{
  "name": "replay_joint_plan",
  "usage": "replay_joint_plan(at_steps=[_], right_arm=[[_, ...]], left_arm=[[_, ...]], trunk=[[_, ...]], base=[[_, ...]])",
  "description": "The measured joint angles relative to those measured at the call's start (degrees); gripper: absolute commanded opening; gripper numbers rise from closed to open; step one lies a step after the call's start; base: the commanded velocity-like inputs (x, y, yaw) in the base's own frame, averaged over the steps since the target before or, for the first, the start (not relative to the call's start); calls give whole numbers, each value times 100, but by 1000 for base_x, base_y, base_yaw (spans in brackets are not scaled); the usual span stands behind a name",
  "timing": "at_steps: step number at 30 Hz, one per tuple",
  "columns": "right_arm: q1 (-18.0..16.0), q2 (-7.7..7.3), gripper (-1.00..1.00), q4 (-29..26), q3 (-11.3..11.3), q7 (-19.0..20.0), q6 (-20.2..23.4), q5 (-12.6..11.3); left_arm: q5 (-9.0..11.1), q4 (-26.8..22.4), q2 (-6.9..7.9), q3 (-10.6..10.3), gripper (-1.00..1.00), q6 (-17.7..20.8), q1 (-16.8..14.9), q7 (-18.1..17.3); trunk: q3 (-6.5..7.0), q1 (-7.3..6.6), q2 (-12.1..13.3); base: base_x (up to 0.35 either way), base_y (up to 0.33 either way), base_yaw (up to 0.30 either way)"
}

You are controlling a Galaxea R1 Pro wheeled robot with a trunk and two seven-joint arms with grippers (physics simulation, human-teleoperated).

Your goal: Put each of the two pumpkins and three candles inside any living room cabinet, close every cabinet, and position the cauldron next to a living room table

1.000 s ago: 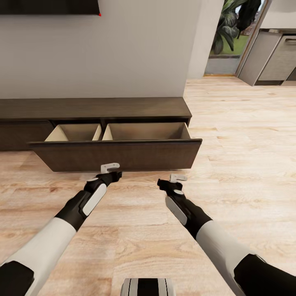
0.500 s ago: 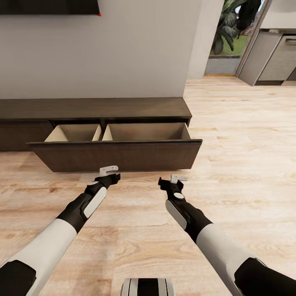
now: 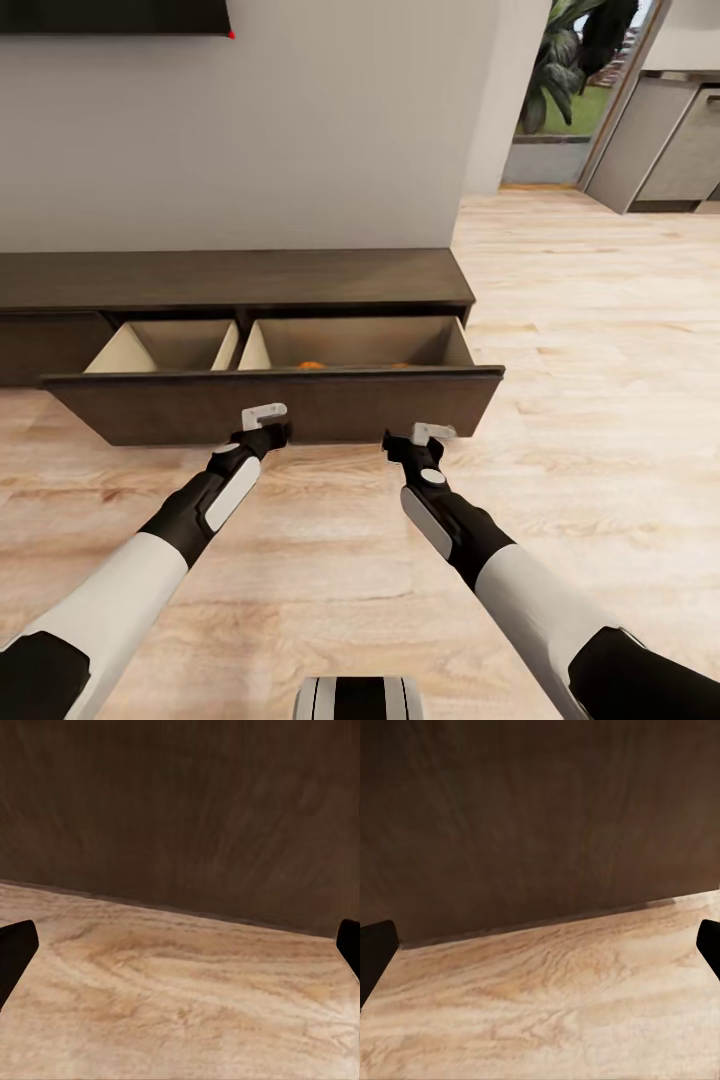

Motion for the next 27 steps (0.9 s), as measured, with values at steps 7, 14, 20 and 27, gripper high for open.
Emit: replay_joint_plan(at_steps=[7,14,20,27], right_arm=[[0,-27,100,7,-3,264,-11,-5],[0,-26,100,4,-4,375,-19,-4],[0,-24,100,5,-4,381,-37,-2],[0,-19,100,10,-5,381,-43,-10]], left_arm=[[13,36,4,0,100,-37,0,-8],[7,89,0,-5,100,-38,0,-20],[7,92,-6,-65,100,-39,0,-22],[13,92,0,-225,100,-38,0,-19]], trunk=[[0,3,0],[0,1,0],[0,2,0],[0,2,0]], base=[[204,0,0],[123,0,0],[137,0,0],[148,0,0]])
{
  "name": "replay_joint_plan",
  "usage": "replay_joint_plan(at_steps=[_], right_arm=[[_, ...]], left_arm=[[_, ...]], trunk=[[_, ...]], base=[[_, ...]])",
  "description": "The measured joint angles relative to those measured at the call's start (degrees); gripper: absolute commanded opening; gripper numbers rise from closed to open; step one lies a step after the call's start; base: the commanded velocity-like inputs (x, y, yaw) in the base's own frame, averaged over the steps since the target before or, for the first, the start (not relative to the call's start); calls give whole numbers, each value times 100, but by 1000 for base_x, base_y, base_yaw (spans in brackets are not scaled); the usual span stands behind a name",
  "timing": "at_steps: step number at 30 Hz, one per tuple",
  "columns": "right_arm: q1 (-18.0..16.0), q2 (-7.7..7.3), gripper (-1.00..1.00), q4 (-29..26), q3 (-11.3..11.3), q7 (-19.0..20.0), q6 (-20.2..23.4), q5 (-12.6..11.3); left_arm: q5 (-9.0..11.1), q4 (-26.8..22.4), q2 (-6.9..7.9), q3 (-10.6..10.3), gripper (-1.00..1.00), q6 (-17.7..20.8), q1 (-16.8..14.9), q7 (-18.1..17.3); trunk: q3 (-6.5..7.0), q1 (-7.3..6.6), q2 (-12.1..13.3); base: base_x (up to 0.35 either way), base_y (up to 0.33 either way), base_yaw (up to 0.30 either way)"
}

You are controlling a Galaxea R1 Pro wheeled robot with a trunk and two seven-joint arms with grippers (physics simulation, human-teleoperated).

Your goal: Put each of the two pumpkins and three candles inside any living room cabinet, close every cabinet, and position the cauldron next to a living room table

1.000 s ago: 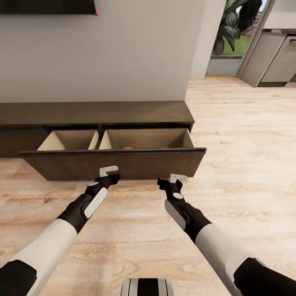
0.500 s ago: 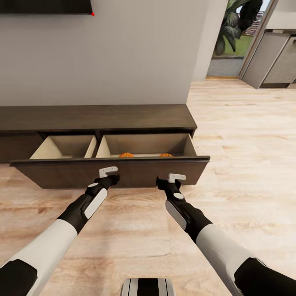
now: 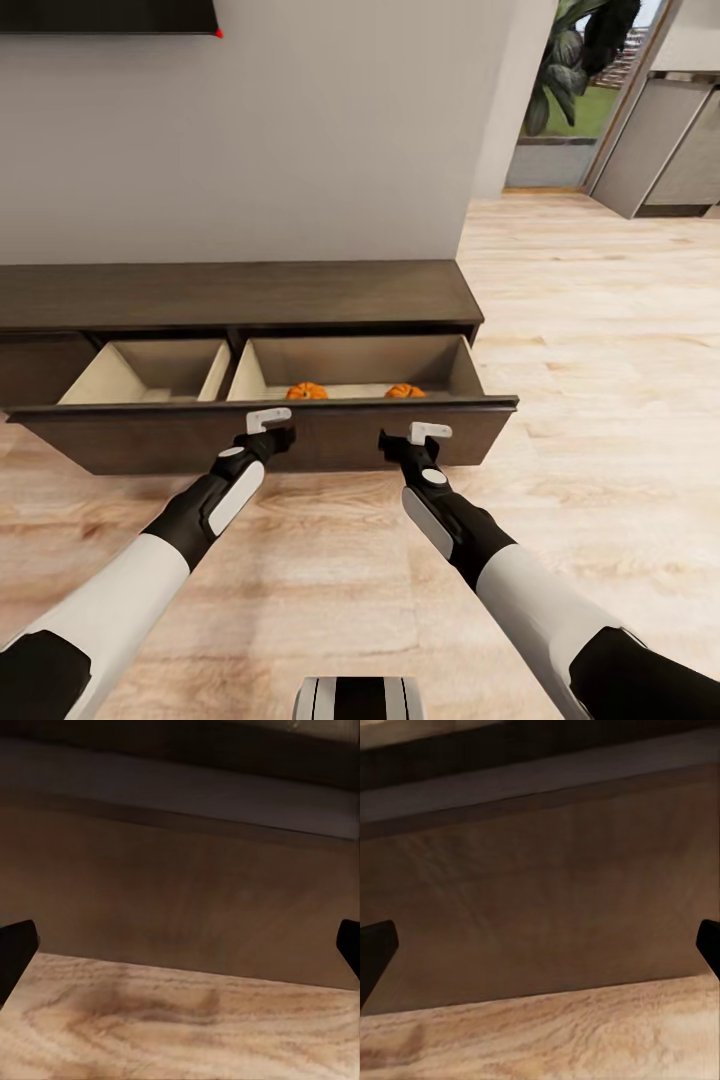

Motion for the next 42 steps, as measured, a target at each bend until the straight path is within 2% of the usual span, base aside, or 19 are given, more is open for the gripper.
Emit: replay_joint_plan(at_steps=[14,18,30,42], right_arm=[[0,13,100,2,0,0,0,-1],[0,19,100,4,0,0,0,-1],[0,22,100,1,0,0,0,0],[0,31,100,-1,0,0,0,-1]], left_arm=[[3,0,-9,-12,100,0,0,-1],[82,10,-4,-22,100,2,4,5],[51,7,2,-18,100,5,3,3],[26,6,-9,-14,100,15,2,13]], trunk=[[0,0,0],[-1,0,0],[-1,0,0],[-1,-1,0]], base=[[54,0,0],[198,0,0],[127,0,0],[230,0,0]])
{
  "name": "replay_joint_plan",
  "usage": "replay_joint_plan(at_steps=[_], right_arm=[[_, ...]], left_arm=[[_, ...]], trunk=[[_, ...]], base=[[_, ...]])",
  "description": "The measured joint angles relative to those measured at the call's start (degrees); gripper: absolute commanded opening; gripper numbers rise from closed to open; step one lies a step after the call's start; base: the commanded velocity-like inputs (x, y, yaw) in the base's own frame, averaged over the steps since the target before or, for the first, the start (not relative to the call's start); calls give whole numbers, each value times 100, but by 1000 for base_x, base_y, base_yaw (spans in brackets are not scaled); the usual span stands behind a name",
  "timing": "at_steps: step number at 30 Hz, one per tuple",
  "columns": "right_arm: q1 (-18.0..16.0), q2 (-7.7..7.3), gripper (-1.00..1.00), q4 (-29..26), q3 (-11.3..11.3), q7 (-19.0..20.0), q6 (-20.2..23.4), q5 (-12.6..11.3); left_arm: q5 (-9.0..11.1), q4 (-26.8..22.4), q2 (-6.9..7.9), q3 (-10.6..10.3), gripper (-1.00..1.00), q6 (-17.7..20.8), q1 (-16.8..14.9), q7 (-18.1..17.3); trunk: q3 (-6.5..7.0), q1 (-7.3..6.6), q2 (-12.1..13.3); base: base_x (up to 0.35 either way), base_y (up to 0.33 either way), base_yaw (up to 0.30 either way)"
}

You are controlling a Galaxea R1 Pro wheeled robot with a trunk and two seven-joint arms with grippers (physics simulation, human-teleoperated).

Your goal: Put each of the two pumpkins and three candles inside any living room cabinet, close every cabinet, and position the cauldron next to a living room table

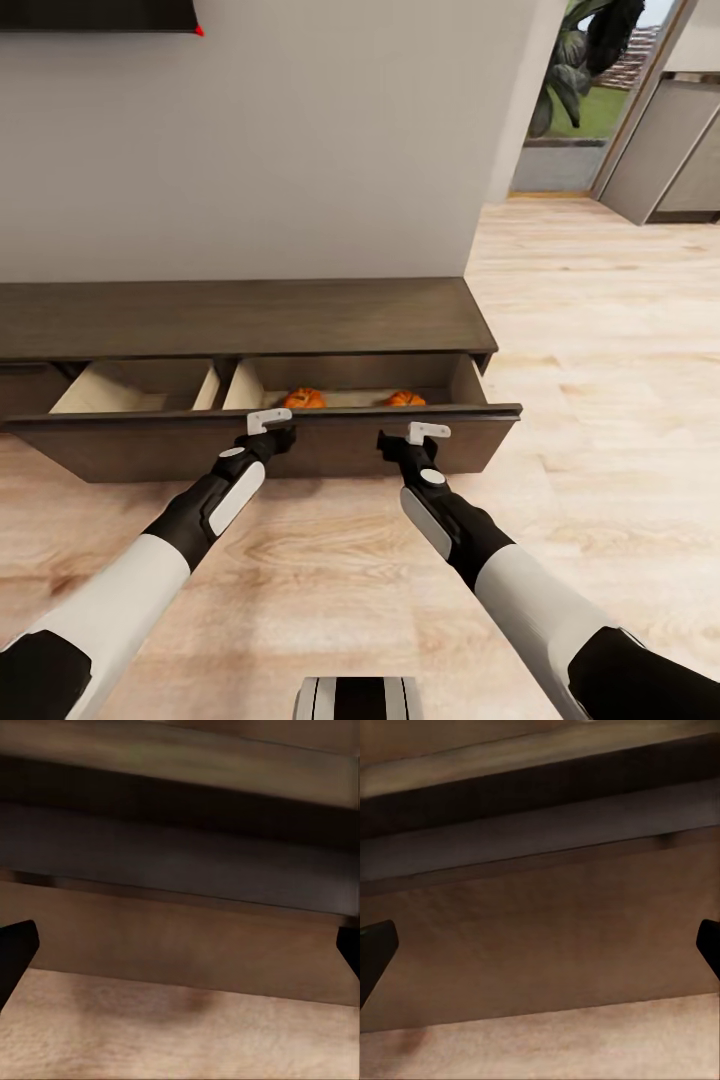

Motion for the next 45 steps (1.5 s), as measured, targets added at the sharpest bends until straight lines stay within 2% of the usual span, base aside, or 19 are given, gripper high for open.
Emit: replay_joint_plan(at_steps=[26,43,45], right_arm=[[0,0,100,0,0,0,6,-1],[0,0,100,0,0,0,11,-1],[0,2,100,0,0,0,12,-1]], left_arm=[[28,-4,11,-4,100,-4,1,-4],[47,-80,12,-6,100,-3,2,-4],[-17,-93,11,1,100,-4,-2,-7]], trunk=[[0,1,0],[-1,3,1],[0,4,0]], base=[[240,0,0],[58,0,0],[-209,0,0]])
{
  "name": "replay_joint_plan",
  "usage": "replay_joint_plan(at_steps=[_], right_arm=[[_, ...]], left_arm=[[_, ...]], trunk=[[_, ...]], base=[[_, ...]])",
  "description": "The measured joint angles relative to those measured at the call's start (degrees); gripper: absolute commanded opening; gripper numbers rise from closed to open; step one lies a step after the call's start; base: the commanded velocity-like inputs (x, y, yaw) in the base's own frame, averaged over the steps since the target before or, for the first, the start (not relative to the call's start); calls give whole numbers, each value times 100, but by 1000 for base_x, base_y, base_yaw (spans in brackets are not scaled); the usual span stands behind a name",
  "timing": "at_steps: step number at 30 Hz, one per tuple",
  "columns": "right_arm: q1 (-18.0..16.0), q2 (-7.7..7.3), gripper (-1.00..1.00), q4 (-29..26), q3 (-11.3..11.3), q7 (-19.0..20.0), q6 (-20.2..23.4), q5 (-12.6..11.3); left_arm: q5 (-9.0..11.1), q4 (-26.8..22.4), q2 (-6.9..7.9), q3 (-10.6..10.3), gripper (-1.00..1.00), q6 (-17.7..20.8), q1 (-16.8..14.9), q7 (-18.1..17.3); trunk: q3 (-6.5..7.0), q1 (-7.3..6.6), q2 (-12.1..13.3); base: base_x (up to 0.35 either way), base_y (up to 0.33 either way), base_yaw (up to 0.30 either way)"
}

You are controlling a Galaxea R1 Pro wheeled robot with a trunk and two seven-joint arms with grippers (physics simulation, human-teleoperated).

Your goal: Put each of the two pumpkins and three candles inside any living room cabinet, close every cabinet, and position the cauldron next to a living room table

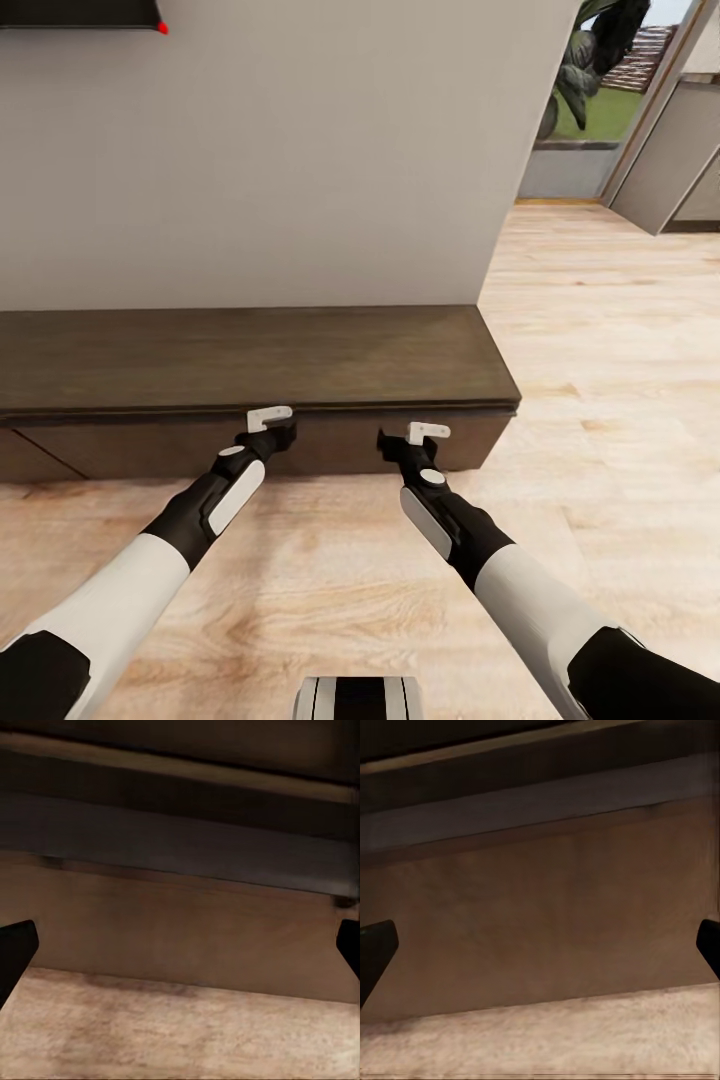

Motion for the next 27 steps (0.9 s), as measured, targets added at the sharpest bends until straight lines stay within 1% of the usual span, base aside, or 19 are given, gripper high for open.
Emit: replay_joint_plan(at_steps=[4,7,9,11,13,14,16,17,19,20,21,23,25,27], right_arm=[[0,-1,100,1,-1,1,38,-7],[0,0,100,5,3,0,99,-40],[-1,0,100,5,-10,-4,322,-65],[-1,-2,100,-4,-20,-10,684,-59],[0,-14,100,-10,-32,-25,1072,-67],[0,-25,100,-16,-40,-39,1345,-73],[0,-35,100,-21,-56,-53,1739,-83],[-1,-36,100,-21,-88,-57,1956,-86],[-1,-37,100,-18,-249,-58,2427,-89],[-1,-40,100,-19,-386,-57,2675,-85],[-1,-43,100,-23,-605,-54,3004,-82],[-2,-45,100,-25,-808,-56,3298,-83],[-2,-47,100,-22,-893,-57,3455,-84],[1,-45,100,-15,-926,-57,3530,-85]], left_arm=[[4,-1,-8,-5,100,11,0,-7],[34,-1,-8,-8,100,73,0,-4],[54,-1,13,-4,100,219,0,-2],[61,3,26,9,100,562,0,-4],[87,5,40,43,100,1048,0,-2],[138,5,49,62,100,1429,0,2],[272,11,60,68,100,1932,0,7],[332,23,66,71,100,2175,0,5],[404,46,94,73,100,2596,0,1],[435,53,115,74,100,2757,0,0],[506,59,145,74,100,2943,0,2],[636,75,170,73,100,3115,4,9],[717,176,185,75,100,3243,7,15],[743,409,190,77,100,3305,12,22]], trunk=[[0,0,0],[0,-1,0],[0,-1,0],[0,-2,0],[0,-2,0],[0,-2,0],[0,-2,0],[22,-5,1],[66,-10,4],[88,-13,5],[110,-15,6],[155,-20,9],[199,-25,12],[243,-31,14]], base=[[-232,0,0],[-93,0,0],[-25,0,0],[-10,0,0],[-4,0,0],[-2,0,0],[-1,0,0],[0,0,0],[0,0,0],[0,0,0],[0,0,0],[0,0,0],[0,0,0],[0,0,0]])
